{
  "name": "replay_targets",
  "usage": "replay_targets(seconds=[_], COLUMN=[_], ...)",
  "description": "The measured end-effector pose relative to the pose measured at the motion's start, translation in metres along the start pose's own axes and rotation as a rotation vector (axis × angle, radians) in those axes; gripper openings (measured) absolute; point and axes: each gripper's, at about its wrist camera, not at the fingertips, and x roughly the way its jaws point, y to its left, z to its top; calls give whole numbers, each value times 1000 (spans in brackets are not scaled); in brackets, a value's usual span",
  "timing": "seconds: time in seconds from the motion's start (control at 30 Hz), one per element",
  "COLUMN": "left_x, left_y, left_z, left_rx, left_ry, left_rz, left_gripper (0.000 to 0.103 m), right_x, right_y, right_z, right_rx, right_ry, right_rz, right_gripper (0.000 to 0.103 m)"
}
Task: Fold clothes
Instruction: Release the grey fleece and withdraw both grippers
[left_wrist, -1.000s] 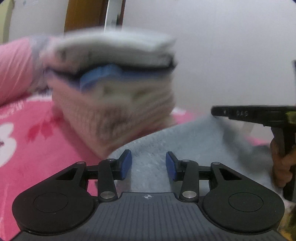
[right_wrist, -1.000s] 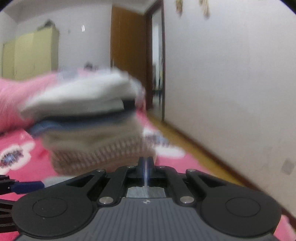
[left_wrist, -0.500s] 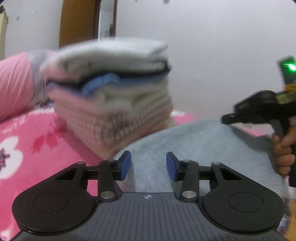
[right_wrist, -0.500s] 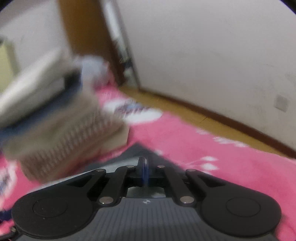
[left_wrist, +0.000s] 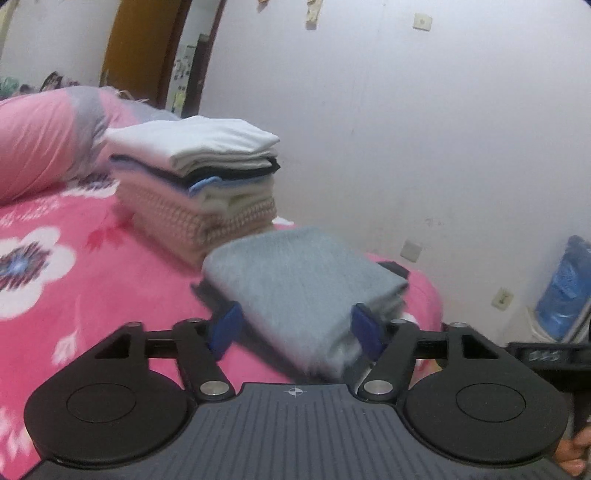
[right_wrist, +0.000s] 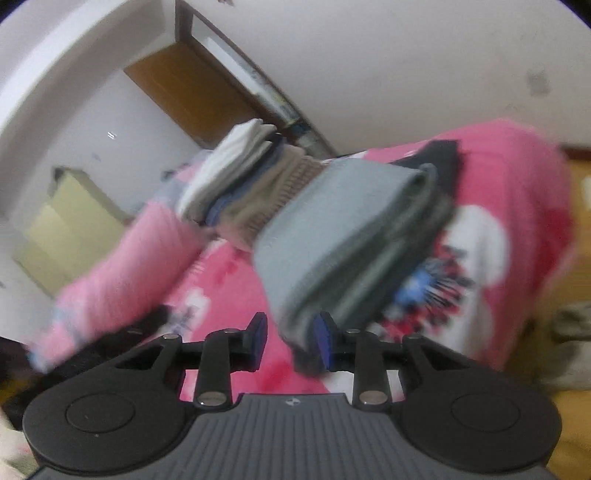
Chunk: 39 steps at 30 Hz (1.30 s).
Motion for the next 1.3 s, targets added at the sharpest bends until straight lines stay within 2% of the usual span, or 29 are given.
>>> replay_targets(seconds=[0.03, 0.1, 0.13, 0.17, 0.23, 0.27, 0.33, 0.63, 0.77, 0.83, 1.3], left_x=[-8, -24, -33, -41, -57, -64, -71, -81, -88, -89, -75], left_y=[0, 1, 1, 1, 2, 2, -2, -23, -31, -36, -67], left_z=[-2, -5, -7, -8, -12, -13, -15, -27, -37, -40, -50], left_rx=[-8, -24, -32, -39, -55, -60, -51, -71, -62, -54, -13], left_ry=[-5, -15, -20, -25, -36, -38, -29, 31, -8, -24, 33], left_rz=[12, 36, 47, 59, 83, 95, 115, 145, 161, 162, 174], left_gripper=[78, 91, 97, 99, 103, 103, 103, 103, 103, 103, 103], right_x=[-12, -27, -34, -42, -56, -63, -73, -82, -89, -91, -102], right_y=[8, 24, 32, 40, 56, 64, 76, 96, 99, 97, 75], right_z=[-5, -12, -16, -19, -26, -29, -36, -59, -63, -65, -75], right_rx=[-40, -104, -136, -167, -230, -261, -302, -325, -339, -333, -276], right_ry=[-11, -43, -59, -76, -108, -125, -154, -182, -188, -184, -144], right_rz=[-46, -96, -119, -142, -187, -210, -250, -430, -481, -492, -540], right_gripper=[38, 56, 70, 77, 85, 94, 103, 103, 103, 103, 103])
